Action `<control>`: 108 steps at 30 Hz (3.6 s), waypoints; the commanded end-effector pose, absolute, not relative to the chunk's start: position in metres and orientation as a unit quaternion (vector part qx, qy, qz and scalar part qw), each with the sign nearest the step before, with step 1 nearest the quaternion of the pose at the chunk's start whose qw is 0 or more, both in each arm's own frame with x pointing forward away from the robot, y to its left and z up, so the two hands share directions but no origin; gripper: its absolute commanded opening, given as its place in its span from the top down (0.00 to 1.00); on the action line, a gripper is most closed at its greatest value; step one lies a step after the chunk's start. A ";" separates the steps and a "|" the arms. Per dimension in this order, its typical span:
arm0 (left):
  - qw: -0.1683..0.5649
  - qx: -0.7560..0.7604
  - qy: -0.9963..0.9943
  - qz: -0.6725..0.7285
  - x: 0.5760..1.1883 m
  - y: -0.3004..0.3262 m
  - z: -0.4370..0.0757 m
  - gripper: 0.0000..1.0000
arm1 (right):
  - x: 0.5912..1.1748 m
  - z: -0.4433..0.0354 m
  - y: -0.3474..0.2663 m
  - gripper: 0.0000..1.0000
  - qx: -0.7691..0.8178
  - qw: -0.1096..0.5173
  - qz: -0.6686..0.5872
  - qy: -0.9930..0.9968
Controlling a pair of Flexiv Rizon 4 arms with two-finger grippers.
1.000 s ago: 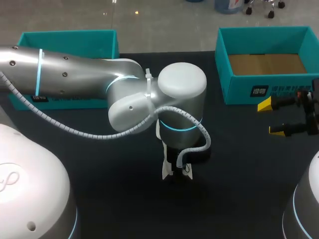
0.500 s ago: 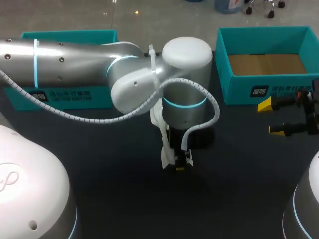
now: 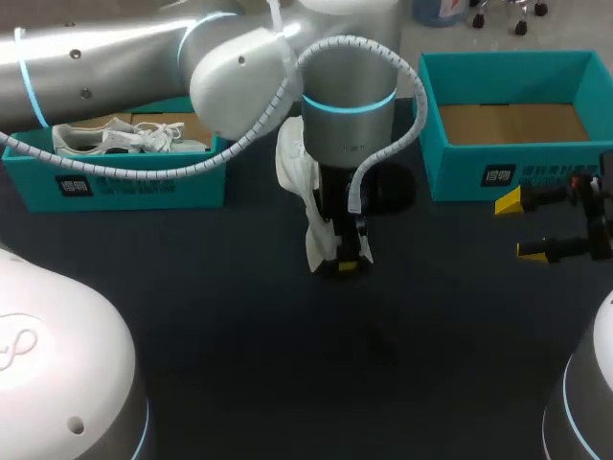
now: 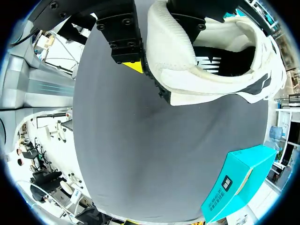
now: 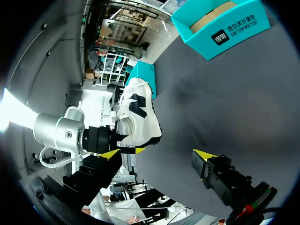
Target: Take the shoe out of the shoebox, open the shoe tongue, remove and reinsert the insole, then place the shoe into the shoebox
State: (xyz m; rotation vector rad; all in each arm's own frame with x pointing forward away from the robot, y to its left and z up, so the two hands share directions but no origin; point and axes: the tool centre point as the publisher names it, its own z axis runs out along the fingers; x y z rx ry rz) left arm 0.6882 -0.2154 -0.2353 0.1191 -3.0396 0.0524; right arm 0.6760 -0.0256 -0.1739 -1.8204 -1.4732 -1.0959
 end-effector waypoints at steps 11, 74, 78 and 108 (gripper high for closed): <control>0.022 0.046 -0.998 0.042 0.686 -0.207 -0.158 1.00 | 0.675 -0.174 -0.025 0.00 -0.679 0.273 -0.407 -0.547; 0.079 0.081 -0.994 0.004 0.815 0.086 -0.147 1.00 | 0.675 -0.174 -0.025 0.00 -0.679 0.273 -0.407 -0.547; 0.088 0.071 -0.994 -0.008 0.825 0.103 -0.151 1.00 | 0.675 -0.174 -0.025 0.00 -0.679 0.273 -0.407 -0.547; 0.110 0.033 -0.992 -0.048 0.921 0.233 -0.154 1.00 | 0.675 -0.174 -0.025 0.00 -0.679 0.273 -0.407 -0.547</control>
